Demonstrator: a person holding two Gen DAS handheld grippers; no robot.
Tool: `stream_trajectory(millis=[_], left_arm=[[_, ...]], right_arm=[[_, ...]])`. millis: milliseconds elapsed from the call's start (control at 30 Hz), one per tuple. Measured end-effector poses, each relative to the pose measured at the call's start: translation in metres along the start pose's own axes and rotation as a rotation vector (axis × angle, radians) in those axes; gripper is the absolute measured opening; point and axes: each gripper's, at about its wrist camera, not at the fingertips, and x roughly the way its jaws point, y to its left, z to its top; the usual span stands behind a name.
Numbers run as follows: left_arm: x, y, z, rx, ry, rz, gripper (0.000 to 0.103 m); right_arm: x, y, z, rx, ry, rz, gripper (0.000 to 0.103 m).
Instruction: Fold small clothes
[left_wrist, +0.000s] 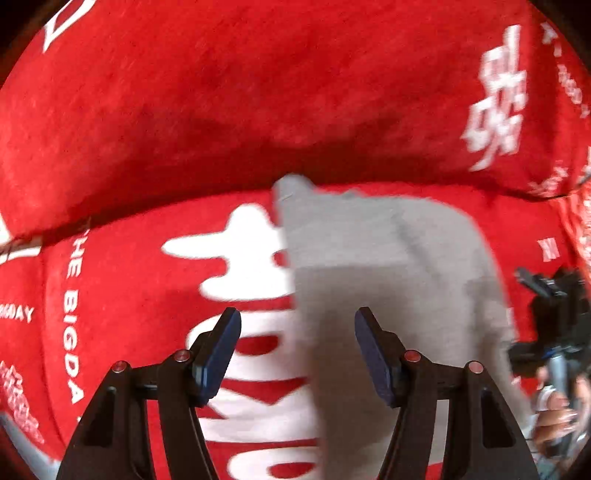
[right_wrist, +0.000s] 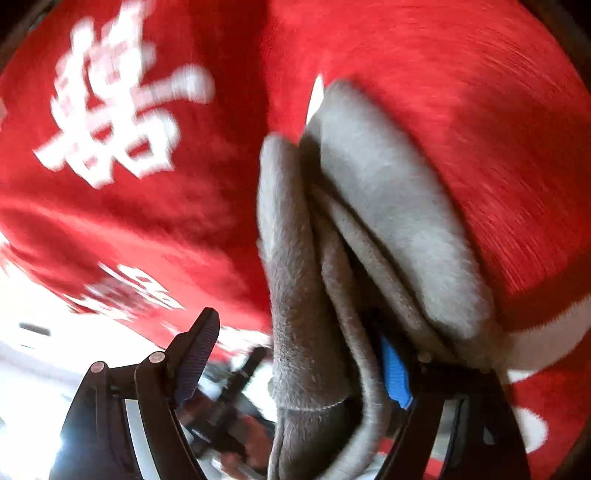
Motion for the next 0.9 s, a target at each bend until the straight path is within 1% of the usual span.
stream_trajectory(millis=[33,67,100,133,167,200,267,300,400,500,567,600,633,667,700,800,833,900], left_arm=[[0.005,0.003,-0.003,-0.005,0.013,0.011,0.065],[0.011,0.003,-0.006,-0.009,0.025,0.018,0.065],[0.014,0.001,-0.009,-0.009,0.032,0.019,0.065],[0.018,0.0,-0.013,-0.008,0.042,0.021,0.065],[0.019,-0.001,-0.015,-0.006,0.049,0.022,0.065],[0.02,-0.004,-0.017,-0.003,0.054,0.021,0.065],[0.016,-0.009,-0.019,0.005,0.045,0.01,0.065],[0.014,-0.013,-0.02,0.014,0.034,0.003,0.065],[0.008,-0.02,-0.021,0.052,0.018,-0.004,0.065],[0.014,-0.027,-0.023,0.068,0.046,-0.013,0.065],[0.02,-0.029,-0.025,0.07,0.063,-0.024,0.066],[0.022,-0.03,-0.026,0.071,0.063,-0.018,0.075],[0.021,-0.03,-0.027,0.069,0.058,0.002,0.084],[0.021,-0.028,-0.029,0.065,0.051,0.016,0.084],[0.021,-0.026,-0.03,0.064,0.055,0.013,0.084],[0.019,-0.019,-0.033,0.06,0.071,0.026,0.084],[0.017,-0.017,-0.034,0.061,0.077,0.031,0.084],[0.014,-0.014,-0.036,0.063,0.084,0.025,0.084]], right_arm=[[0.006,0.009,0.001,-0.04,0.02,-0.065,0.081],[0.01,0.018,0.002,-0.085,0.03,-0.137,0.062],[0.016,0.032,0.002,-0.165,0.036,-0.257,0.042],[0.019,0.041,0.0,-0.21,0.041,-0.314,0.015],[0.02,0.055,-0.004,-0.282,0.032,-0.345,0.015],[0.018,0.069,-0.009,-0.344,0.023,-0.345,0.015],[0.005,0.081,-0.017,-0.426,-0.003,-0.34,0.014],[-0.003,0.084,-0.019,-0.442,-0.021,-0.336,0.014],[-0.028,0.069,-0.017,-0.413,-0.078,-0.344,0.014],[-0.039,0.034,-0.007,-0.335,-0.08,-0.388,0.014],[-0.037,0.017,-0.001,-0.296,-0.05,-0.394,0.015],[-0.039,0.009,0.002,-0.257,-0.055,-0.372,0.016],[-0.043,0.007,0.002,-0.236,-0.066,-0.357,0.017],[-0.046,0.008,0.001,-0.23,-0.078,-0.367,0.025],[-0.051,0.011,-0.001,-0.246,-0.094,-0.414,0.032],[-0.065,0.015,-0.013,-0.272,-0.107,-0.474,0.036],[-0.072,0.019,-0.02,-0.286,-0.112,-0.497,0.039],[-0.074,0.031,-0.034,-0.313,-0.109,-0.49,0.041]])
